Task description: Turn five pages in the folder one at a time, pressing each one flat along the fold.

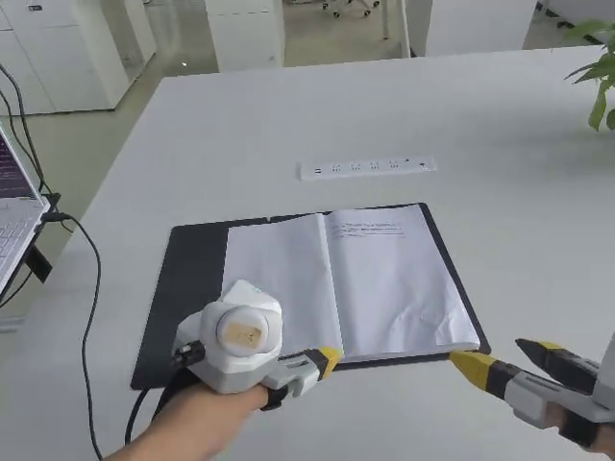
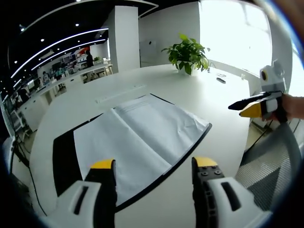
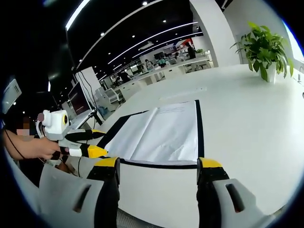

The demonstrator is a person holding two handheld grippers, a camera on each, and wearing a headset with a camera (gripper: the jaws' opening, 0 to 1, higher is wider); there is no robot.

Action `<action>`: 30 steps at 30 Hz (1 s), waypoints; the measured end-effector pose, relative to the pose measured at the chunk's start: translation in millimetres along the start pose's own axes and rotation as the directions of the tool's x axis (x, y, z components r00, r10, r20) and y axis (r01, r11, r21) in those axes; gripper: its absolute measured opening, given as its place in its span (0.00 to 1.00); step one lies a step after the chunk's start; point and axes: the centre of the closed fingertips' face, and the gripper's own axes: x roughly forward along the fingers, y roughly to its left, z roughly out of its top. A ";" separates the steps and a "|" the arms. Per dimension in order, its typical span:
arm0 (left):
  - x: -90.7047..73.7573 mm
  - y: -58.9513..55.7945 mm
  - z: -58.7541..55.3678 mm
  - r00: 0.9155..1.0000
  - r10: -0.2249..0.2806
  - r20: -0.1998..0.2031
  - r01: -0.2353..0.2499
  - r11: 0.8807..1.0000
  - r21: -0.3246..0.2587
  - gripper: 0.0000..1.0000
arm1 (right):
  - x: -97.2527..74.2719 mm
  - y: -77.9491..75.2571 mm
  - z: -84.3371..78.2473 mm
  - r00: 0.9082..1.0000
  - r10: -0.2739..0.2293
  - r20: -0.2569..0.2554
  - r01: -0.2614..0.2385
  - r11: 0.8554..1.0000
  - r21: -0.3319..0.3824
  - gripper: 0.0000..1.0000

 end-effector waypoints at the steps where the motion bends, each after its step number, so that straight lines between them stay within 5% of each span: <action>1: 4.2 -3.3 1.4 1.000 -0.005 0.002 0.005 1.000 0.006 0.64 | 0.9 -0.5 -0.4 1.000 0.002 0.001 -0.002 1.000 0.000 0.64; 14: 59.7 -43.0 18.4 0.997 -0.073 -0.021 0.074 0.996 0.040 0.61 | 15.3 -14.0 -7.3 1.000 0.005 -0.004 -0.005 0.999 0.043 0.61; 27: 108.9 -57.0 16.5 0.997 -0.071 -0.015 0.072 0.997 0.010 0.56 | 22.2 -22.1 -4.7 1.000 0.004 0.011 -0.005 0.997 0.077 0.56; 30: 116.3 -60.9 20.3 0.998 -0.067 0.016 0.067 0.998 0.011 0.55 | 23.1 -22.7 -3.2 1.000 0.009 0.016 -0.010 0.997 0.080 0.56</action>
